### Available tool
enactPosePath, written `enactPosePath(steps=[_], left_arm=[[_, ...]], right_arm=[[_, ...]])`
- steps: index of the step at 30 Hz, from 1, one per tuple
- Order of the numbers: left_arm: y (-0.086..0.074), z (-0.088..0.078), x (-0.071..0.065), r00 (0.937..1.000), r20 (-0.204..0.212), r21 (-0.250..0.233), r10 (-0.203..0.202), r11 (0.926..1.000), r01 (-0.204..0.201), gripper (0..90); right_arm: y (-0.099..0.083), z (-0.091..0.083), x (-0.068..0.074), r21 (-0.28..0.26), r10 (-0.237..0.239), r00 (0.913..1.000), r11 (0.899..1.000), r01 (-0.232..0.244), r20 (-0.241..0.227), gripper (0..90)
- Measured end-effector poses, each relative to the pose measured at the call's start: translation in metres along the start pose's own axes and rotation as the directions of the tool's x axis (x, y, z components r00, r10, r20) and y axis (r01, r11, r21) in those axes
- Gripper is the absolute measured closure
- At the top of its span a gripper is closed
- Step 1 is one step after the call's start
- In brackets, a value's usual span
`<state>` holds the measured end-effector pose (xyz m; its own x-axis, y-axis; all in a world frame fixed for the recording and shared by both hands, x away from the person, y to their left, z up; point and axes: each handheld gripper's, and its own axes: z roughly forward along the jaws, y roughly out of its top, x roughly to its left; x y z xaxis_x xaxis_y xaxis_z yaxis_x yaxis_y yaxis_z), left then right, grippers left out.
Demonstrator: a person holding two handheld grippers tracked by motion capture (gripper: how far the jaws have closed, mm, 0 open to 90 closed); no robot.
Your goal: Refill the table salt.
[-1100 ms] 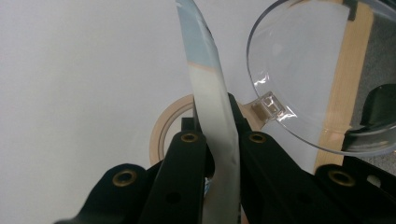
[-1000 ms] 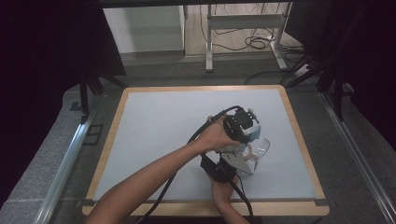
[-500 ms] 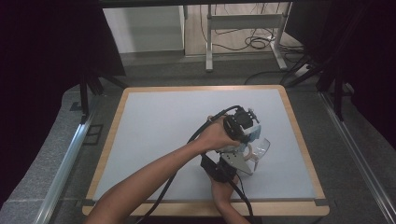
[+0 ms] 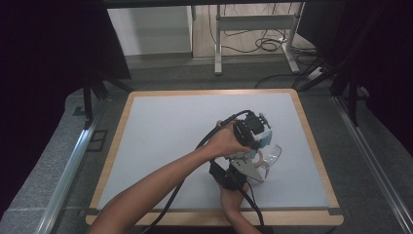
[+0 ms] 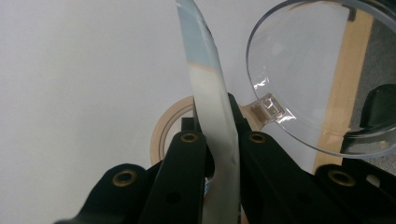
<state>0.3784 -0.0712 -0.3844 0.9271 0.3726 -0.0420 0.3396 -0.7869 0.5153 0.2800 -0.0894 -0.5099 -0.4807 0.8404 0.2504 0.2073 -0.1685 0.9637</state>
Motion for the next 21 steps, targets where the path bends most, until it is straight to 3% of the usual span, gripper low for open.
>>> enactPosePath(steps=[21], left_arm=[[0.0019, 0.0016, -0.0001, 1.0, -0.004, 0.007, 0.003, 1.0, -0.003, 90.0]], right_arm=[[-0.0001, -0.0003, 0.0, 0.002, 0.024, 0.9997, 1.0, -0.024, -0.002, 45.8]])
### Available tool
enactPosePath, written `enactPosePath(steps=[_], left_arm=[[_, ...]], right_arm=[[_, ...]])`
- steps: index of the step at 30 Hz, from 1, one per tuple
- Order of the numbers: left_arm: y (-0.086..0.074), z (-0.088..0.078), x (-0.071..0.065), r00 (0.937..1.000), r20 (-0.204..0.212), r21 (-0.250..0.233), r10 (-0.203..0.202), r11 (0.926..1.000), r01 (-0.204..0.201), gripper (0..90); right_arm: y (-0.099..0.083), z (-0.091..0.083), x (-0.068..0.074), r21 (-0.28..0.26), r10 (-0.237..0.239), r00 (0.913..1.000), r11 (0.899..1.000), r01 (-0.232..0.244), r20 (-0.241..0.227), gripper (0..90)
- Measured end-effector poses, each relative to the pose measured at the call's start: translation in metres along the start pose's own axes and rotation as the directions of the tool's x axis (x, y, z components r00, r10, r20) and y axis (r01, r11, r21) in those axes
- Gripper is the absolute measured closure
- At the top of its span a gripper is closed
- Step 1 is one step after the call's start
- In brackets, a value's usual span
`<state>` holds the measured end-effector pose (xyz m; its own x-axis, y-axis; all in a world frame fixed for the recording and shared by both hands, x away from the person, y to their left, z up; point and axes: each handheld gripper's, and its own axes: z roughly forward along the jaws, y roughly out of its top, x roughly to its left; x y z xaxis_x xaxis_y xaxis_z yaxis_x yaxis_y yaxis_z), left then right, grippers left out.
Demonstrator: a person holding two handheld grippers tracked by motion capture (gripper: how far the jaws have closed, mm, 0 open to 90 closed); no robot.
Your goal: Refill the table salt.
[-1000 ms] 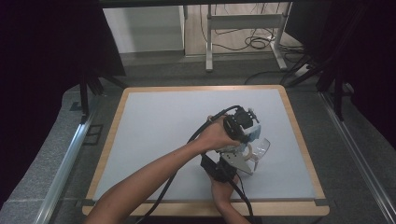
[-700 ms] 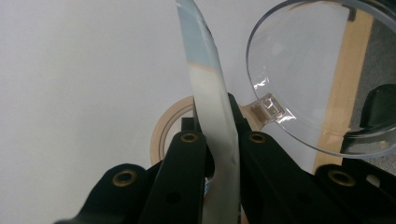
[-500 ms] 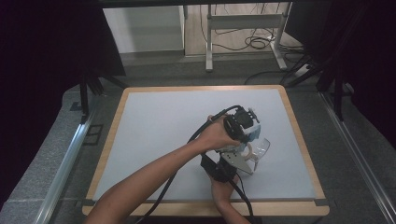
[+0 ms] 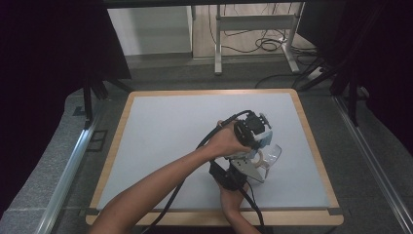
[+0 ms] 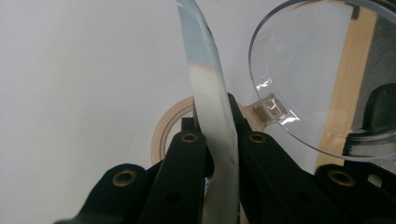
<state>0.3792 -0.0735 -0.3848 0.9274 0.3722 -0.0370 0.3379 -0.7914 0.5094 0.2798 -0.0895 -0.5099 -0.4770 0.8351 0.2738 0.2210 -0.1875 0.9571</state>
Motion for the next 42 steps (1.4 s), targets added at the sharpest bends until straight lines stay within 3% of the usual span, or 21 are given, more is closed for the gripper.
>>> enactPosePath(steps=[42], left_arm=[[-0.0006, 0.0044, 0.0006, 1.0, 0.0, 0.009, 0.0, 1.0, 0.0, 90.0]], right_arm=[[-0.0006, 0.0028, -0.0021, 0.004, 0.011, 0.9999, 1.0, -0.011, 0.006, 45.8]])
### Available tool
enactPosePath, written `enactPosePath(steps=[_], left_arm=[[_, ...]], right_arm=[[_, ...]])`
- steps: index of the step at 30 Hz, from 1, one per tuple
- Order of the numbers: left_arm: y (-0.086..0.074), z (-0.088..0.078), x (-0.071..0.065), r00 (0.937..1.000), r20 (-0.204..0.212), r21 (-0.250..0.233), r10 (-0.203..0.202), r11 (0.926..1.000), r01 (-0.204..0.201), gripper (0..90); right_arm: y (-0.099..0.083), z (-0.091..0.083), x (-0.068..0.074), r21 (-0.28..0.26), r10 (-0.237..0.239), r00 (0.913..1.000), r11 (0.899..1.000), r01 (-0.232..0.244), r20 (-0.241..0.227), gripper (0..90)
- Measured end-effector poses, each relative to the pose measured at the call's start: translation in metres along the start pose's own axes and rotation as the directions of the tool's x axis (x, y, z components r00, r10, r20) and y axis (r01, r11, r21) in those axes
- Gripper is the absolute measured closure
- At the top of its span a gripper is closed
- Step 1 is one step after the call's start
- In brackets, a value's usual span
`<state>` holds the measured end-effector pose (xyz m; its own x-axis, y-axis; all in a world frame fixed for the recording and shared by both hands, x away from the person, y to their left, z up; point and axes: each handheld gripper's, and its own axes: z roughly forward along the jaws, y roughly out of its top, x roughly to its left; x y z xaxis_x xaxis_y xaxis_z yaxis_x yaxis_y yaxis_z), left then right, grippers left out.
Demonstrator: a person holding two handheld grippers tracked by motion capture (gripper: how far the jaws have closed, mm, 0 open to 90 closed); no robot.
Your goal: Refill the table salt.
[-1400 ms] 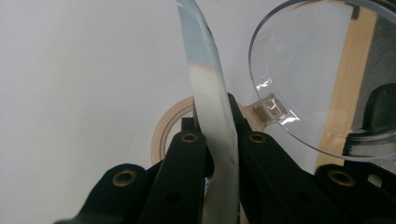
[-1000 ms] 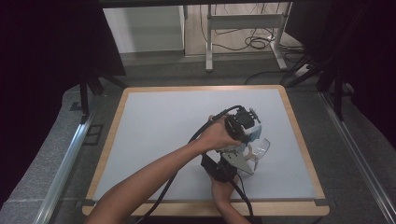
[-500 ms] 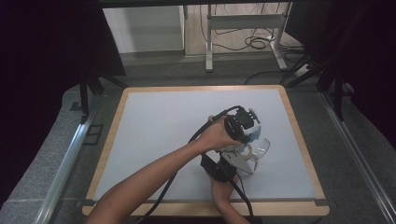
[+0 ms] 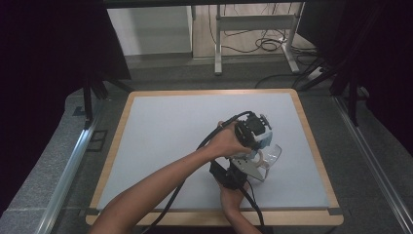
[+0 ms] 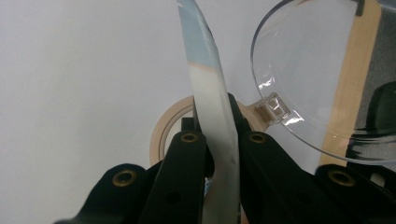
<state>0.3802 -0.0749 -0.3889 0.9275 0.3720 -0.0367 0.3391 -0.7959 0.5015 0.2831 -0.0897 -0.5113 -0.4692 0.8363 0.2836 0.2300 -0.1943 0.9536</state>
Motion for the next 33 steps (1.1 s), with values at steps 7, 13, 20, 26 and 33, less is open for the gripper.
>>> enactPosePath(steps=[7, 13, 20, 26, 33], left_arm=[[0.0005, -0.0002, 0.0009, 1.0, -0.002, -0.001, -0.002, 1.0, 0.002, 90.0], [0.0023, -0.0022, -0.0012, 1.0, -0.006, -0.004, 0.0, 1.0, 0.0, 90.0], [0.0027, -0.002, -0.0018, 0.9999, -0.011, 0.004, 0.002, 1.0, -0.002, 90.0], [0.002, -0.0015, -0.0016, 0.9999, -0.013, 0.007, 0.005, 1.0, -0.005, 90.0], [0.002, -0.0008, -0.002, 0.9998, -0.019, 0.013, 0.006, 0.9999, -0.006, 90.0]], right_arm=[[-0.0001, 0.0009, 0.0007, -0.002, -0.007, 1.0, 1.0, 0.007, 0.004, 45.8], [0.002, -0.0004, 0.0004, -0.008, -0.005, 1.0, 1.0, 0.005, 0.004, 45.8], [0.003, -0.001, 0.001, -0.008, 0.004, 1.0, 1.0, -0.004, 0.0, 45.8], [0.0028, -0.0004, 0.0025, -0.008, 0.014, 0.9999, 1.0, -0.014, 0.001, 45.8], [0.0006, 0.0009, 0.0023, -0.015, 0.0, 1.0, 1.0, 0.0, 0.005, 46.0]])
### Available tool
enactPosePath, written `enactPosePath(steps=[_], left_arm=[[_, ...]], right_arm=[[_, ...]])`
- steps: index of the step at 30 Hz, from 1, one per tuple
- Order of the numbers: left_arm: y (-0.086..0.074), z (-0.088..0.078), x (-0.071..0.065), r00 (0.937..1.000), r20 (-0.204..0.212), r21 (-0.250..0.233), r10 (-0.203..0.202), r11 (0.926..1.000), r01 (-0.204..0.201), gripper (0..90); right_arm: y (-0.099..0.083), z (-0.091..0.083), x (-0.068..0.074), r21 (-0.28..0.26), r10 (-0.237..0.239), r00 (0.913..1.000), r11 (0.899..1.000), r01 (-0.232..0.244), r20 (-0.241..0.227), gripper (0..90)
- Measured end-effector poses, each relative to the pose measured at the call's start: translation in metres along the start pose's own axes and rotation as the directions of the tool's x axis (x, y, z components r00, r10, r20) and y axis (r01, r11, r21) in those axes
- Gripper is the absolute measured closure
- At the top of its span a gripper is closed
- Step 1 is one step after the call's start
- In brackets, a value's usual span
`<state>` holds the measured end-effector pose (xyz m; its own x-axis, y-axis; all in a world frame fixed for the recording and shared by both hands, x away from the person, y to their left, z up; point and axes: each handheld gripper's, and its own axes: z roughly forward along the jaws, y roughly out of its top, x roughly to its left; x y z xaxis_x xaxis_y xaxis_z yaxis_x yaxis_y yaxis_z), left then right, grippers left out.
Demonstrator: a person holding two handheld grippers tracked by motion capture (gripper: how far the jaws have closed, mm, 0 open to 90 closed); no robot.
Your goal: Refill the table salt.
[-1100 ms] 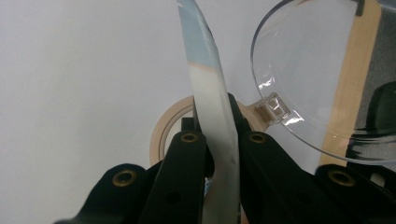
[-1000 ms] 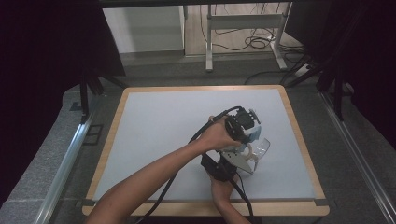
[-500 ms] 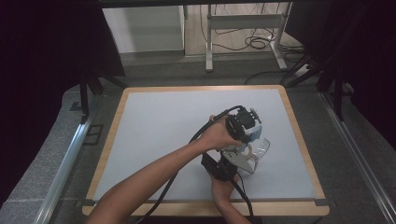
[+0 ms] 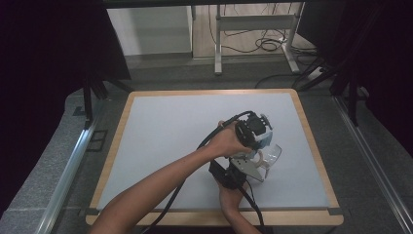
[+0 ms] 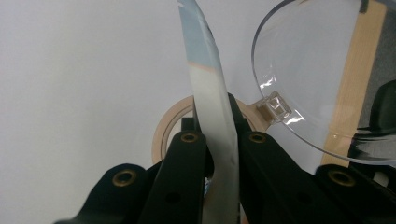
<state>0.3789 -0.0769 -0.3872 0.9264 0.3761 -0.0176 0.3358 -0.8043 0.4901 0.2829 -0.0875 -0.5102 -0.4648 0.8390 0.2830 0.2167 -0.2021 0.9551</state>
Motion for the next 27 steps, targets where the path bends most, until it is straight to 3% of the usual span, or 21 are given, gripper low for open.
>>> enactPosePath(steps=[15, 27], left_arm=[[-0.0005, 0.0002, -0.0002, 1.0, 0.003, -0.003, -0.008, 1.0, 0.008, 90.0], [-0.002, -0.0056, -0.0008, 1.0, 0.003, -0.009, -0.002, 1.0, 0.002, 90.0]], right_arm=[[0.0008, -0.0005, 0.0005, -0.002, 0.02, 0.9998, 1.0, -0.02, -0.001, 45.7], [0.0017, -0.0009, 0.0029, -0.009, -0.003, 1.0, 1.0, 0.003, -0.009, 45.8]])
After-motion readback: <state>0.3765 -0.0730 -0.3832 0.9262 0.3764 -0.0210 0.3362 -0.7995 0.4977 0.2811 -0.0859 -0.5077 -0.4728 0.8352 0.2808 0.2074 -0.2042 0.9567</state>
